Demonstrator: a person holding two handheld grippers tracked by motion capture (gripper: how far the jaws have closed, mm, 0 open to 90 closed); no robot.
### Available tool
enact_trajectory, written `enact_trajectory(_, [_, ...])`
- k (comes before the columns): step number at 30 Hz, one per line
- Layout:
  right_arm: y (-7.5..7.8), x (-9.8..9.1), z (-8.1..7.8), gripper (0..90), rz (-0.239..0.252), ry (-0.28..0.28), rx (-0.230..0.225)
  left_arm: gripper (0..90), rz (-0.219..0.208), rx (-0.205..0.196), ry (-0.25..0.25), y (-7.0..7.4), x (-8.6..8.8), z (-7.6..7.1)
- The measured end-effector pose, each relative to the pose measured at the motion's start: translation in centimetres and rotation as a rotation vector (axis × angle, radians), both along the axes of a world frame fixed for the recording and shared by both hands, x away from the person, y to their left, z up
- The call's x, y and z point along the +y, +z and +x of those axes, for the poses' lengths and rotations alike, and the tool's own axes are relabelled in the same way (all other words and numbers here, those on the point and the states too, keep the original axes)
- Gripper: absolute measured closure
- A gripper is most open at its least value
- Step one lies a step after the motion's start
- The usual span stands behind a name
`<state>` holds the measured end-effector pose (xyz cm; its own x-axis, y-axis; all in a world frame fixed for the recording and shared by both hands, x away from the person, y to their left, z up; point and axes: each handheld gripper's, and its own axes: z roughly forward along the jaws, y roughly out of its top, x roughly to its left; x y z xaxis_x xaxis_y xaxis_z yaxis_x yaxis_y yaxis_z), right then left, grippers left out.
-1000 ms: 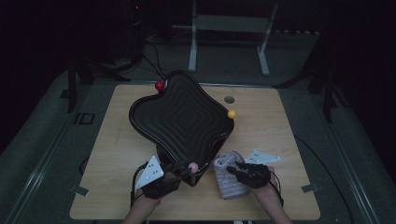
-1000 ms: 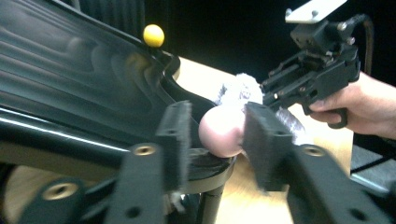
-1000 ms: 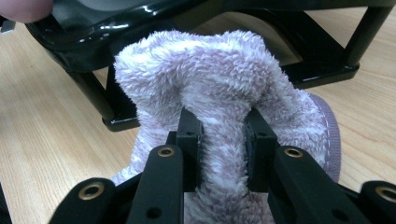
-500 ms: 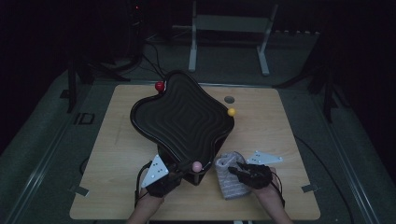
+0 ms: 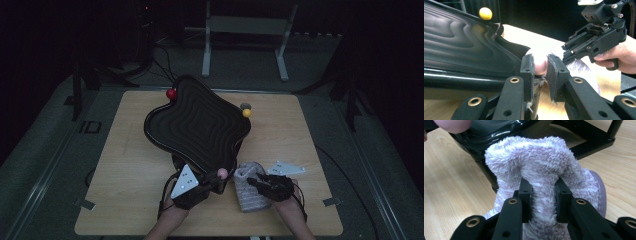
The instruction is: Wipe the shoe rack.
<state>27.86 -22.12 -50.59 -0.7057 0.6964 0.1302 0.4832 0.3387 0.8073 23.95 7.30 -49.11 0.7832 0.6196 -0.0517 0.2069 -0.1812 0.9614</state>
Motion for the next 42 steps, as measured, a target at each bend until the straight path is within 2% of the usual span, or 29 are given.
enact_trajectory(10, [-0.1, -0.7, 0.2, 72.6, 0.0, -0.023, 0.002, 77.6, 0.001, -0.002, 0.012, 0.0, -2.6, 1.1])
enact_trajectory(12, [-0.1, -0.9, 0.2, 72.6, 0.006, -0.031, 0.005, 77.6, -0.011, -0.005, -0.012, -0.2, -3.1, 1.4])
enact_trajectory(15, [-0.1, -1.0, 0.2, 72.6, 0.01, -0.032, 0.004, 77.5, 0.005, -0.024, -0.011, -0.5, -3.7, 1.3])
enact_trajectory(17, [-0.1, -1.0, 0.2, 72.6, 0.01, -0.033, 0.004, 74.4, 0.011, -0.031, -0.004, -0.8, -3.5, 1.0])
enact_trajectory(20, [-0.1, -1.1, 0.2, 72.6, 0.012, -0.035, 0.006, 72.6, 0.009, -0.041, 0.02, -1.2, -2.0, 0.2])
enact_trajectory(22, [-0.1, -1.2, 0.3, 72.6, 0.013, -0.037, 0.007, 67.1, 0.014, -0.037, 0.045, -1.3, -0.4, -0.2])
enact_trajectory(25, [-0.1, -1.3, 0.4, 72.6, 0.013, -0.039, 0.005, 57.2, 0.013, -0.019, 0.11, -1.8, 2.4, -0.4])
enact_trajectory(27, [0.0, -1.3, 0.4, 72.6, 0.014, -0.042, 0.005, 53.4, 0.007, -0.004, 0.176, -2.3, 4.2, -0.2])
enact_trajectory(29, [0.0, -1.4, 0.4, 72.6, 0.013, -0.044, 0.002, 50.9, -0.017, 0.006, 0.25, -3.0, 6.0, 0.3])
enact_trajectory(30, [0.1, -1.4, 0.4, 72.6, 0.014, -0.046, 0.001, 50.9, -0.028, 0.022, 0.297, -3.4, 7.0, 0.8])
enact_trajectory(32, [0.1, -1.4, 0.4, 72.6, 0.015, -0.054, 0.0, 50.7, -0.04, 0.034, 0.346, -3.8, 8.3, 1.9])
enact_trajectory(33, [0.1, -1.5, 0.4, 72.6, 0.016, -0.054, -0.001, 50.7, -0.045, 0.036, 0.354, -3.9, 8.7, 2.5])
enact_trajectory(35, [0.1, -1.5, 0.4, 72.6, 0.016, -0.055, 0.0, 50.7, -0.038, 0.014, 0.394, -4.0, 9.7, 3.8])
enact_trajectory(36, [0.1, -1.5, 0.4, 72.6, 0.016, -0.054, 0.001, 50.7, -0.03, -0.01, 0.407, -4.1, 10.2, 4.8])
enact_trajectory(38, [0.1, -1.4, 0.4, 72.6, 0.015, -0.054, 0.001, 50.6, -0.036, -0.01, 0.433, -4.3, 10.9, 6.1])
enact_trajectory(41, [0.1, -1.5, 0.4, 72.6, 0.018, -0.053, 0.003, 48.1, -0.042, -0.012, 0.441, -5.0, 11.6, 8.2])
enact_trajectory(42, [0.1, -1.5, 0.4, 72.6, 0.019, -0.053, 0.004, 48.1, -0.031, -0.004, 0.438, -5.3, 11.7, 9.0])
